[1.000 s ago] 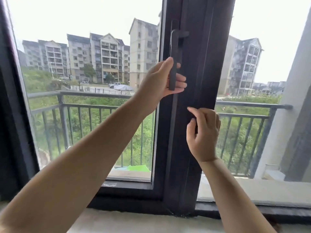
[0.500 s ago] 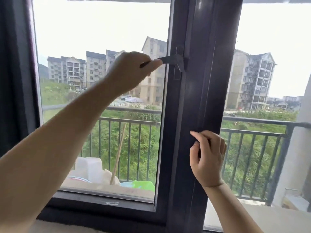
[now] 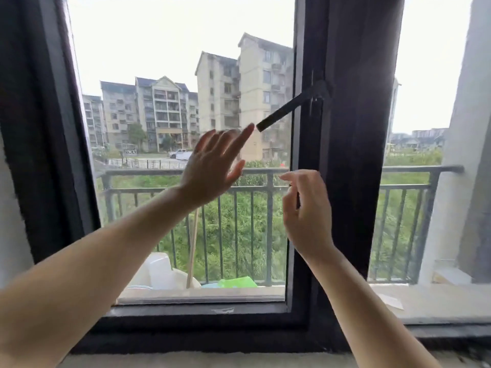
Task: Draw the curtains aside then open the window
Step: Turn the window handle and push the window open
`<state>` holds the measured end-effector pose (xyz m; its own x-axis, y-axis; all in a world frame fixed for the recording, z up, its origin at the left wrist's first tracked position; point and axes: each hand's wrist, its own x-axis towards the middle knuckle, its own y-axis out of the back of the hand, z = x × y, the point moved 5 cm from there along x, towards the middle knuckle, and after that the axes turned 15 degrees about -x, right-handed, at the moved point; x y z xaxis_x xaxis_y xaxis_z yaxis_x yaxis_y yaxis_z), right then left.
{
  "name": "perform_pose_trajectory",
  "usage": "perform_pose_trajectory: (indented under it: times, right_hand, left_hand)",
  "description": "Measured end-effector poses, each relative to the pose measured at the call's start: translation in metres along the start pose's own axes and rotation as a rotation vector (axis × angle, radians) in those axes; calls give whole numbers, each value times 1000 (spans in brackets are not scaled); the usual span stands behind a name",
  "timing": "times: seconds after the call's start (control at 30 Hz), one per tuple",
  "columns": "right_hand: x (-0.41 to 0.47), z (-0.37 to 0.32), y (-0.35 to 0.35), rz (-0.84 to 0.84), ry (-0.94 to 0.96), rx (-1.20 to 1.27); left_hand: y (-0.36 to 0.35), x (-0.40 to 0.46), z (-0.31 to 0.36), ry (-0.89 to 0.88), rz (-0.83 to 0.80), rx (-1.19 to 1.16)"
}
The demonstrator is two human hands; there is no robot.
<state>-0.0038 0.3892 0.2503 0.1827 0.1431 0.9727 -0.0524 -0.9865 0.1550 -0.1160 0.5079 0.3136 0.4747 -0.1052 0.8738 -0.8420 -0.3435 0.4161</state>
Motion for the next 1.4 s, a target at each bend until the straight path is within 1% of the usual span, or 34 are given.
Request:
perform_pose_trajectory:
  times: [0.03, 0.1, 0.2, 0.33, 0.47, 0.6, 0.83, 0.97, 1.1, 1.27, 1.4]
  right_hand:
    - [-5, -8, -16, -37, 18, -36]
    - [-24, -12, -51, -96, -3, -148]
    - [-54, -5, -87, -120, -18, -272]
    - [-62, -3, -104, -16, -15, -333]
    - [-62, -2, -113, 81, 21, -395]
    - [-62, 0, -116, 99, 40, -416]
    - [-50, 19, -156, -3, 2, -323]
    - [-42, 33, -191, -57, 12, -261]
    - [-33, 47, -231, -61, 22, -184]
    - [-21, 63, -290, -81, 25, -64]
    - [-10, 76, -349, -117, 29, 30]
  left_hand:
    - [-7, -11, -5, -22, -56, 37]
    - [-18, -26, -18, -60, -142, 103]
    - [-26, -36, -35, -158, -204, 194]
    - [-28, -34, -42, -229, -197, 297]
    - [-32, -35, -45, -276, -140, 306]
    - [-33, -33, -47, -282, -147, 305]
    - [-55, -30, -68, -259, -184, 345]
    - [-73, -25, -86, -209, -248, 383]
    - [-96, -23, -108, -174, -298, 420]
    - [-126, -20, -138, -151, -295, 517]
    - [-159, -18, -169, -122, -353, 658]
